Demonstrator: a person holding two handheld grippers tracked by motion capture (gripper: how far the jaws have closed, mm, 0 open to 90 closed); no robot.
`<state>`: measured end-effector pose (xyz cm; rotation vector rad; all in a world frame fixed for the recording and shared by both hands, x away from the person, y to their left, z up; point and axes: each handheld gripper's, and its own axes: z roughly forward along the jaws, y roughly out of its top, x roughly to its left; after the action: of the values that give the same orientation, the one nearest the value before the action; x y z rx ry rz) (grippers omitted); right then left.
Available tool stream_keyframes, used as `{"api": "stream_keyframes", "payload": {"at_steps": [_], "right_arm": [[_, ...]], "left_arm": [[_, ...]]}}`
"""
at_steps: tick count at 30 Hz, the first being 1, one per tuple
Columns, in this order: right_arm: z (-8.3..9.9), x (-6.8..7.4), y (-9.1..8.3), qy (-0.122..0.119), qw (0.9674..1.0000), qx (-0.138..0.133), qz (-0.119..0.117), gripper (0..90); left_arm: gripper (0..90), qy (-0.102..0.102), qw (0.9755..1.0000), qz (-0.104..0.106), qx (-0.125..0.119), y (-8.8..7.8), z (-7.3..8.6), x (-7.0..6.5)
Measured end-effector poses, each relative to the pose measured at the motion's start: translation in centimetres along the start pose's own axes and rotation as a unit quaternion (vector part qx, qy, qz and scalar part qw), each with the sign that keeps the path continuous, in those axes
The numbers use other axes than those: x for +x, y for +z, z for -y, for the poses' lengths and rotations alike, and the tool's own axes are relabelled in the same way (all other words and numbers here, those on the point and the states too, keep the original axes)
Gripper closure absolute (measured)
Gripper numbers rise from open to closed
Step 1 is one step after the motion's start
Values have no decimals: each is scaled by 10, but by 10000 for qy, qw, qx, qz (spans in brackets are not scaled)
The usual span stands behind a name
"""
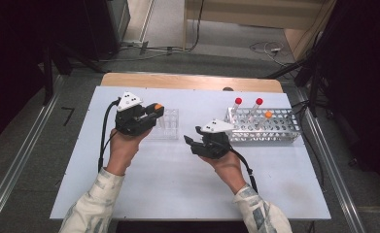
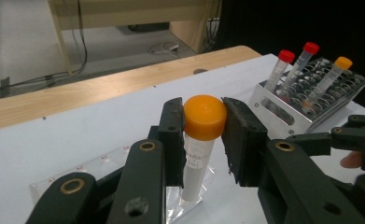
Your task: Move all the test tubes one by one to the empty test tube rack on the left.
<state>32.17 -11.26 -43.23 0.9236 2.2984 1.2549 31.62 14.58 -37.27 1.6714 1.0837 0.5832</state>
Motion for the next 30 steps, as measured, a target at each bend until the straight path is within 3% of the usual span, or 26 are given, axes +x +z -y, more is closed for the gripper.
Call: {"api": "stream_keyframes", "payload": {"at_steps": [6, 16, 30], "right_arm": [[2, -4, 0, 45, 10000, 17, 19, 430], [2, -7, -1, 55, 10000, -5, 26, 429], [3, -8, -2, 94, 9999, -8, 58, 429]], "left_arm": [[705, -81, 9999, -127, -69, 1, -2, 9], [705, -32, 9995, -315, 24, 13, 2, 10], [702, 97, 9977, -531, 417, 39, 28, 8]]}}
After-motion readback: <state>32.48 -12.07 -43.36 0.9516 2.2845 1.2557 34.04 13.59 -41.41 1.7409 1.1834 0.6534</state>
